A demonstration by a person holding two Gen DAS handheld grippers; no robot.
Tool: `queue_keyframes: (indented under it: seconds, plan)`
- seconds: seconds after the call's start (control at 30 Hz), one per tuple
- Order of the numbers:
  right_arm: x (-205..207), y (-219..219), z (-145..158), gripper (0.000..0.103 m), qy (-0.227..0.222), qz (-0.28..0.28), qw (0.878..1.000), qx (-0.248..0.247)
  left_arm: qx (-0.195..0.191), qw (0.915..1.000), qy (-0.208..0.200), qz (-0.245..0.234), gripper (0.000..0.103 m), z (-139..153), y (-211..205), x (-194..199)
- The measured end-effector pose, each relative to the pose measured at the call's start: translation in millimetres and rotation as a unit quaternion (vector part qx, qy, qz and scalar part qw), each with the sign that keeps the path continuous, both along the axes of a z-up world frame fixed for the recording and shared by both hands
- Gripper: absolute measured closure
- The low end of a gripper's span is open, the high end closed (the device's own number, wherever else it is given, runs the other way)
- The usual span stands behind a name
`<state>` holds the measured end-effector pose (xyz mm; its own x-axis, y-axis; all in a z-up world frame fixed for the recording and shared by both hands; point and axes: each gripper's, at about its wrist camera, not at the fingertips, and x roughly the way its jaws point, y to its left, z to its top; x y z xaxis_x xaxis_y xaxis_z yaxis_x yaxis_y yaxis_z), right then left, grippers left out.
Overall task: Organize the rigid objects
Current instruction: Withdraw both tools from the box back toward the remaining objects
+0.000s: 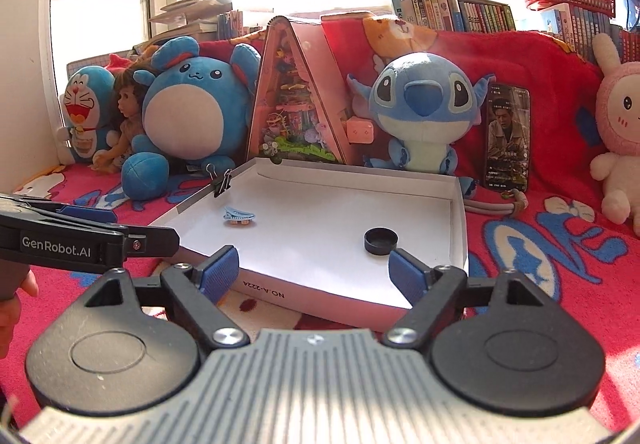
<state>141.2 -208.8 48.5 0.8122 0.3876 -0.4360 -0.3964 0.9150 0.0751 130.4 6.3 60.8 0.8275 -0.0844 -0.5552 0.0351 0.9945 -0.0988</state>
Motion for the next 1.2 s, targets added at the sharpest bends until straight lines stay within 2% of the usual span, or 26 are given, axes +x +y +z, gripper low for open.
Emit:
queue_keyframes:
  seconds: [0.2,0.5,0.87,0.97,1.2]
  plan:
    - [-20,-9,-2,0.013,0.009,-0.007,1.000,0.014,-0.005,1.0000,-0.007,-0.001,0.014,0,1,-22]
    - [-52,-13,-9,0.012,0.007,-0.005,1.000,0.009,0.014,0.9997,-0.014,-0.013,0.013,-7,-1,-50]
    - [-94,-10,-17,0.012,0.008,0.015,1.000,-0.008,0.017,0.9992,-0.009,-0.035,0.013,-13,1,-82]
    - [-107,-11,-20,0.012,0.014,0.014,1.000,0.000,0.020,0.9990,-0.010,-0.038,0.013,-16,1,-92]
    - [-134,-9,-28,0.012,0.012,0.012,1.000,-0.003,0.021,0.9990,0.008,-0.039,0.013,-25,7,-110]
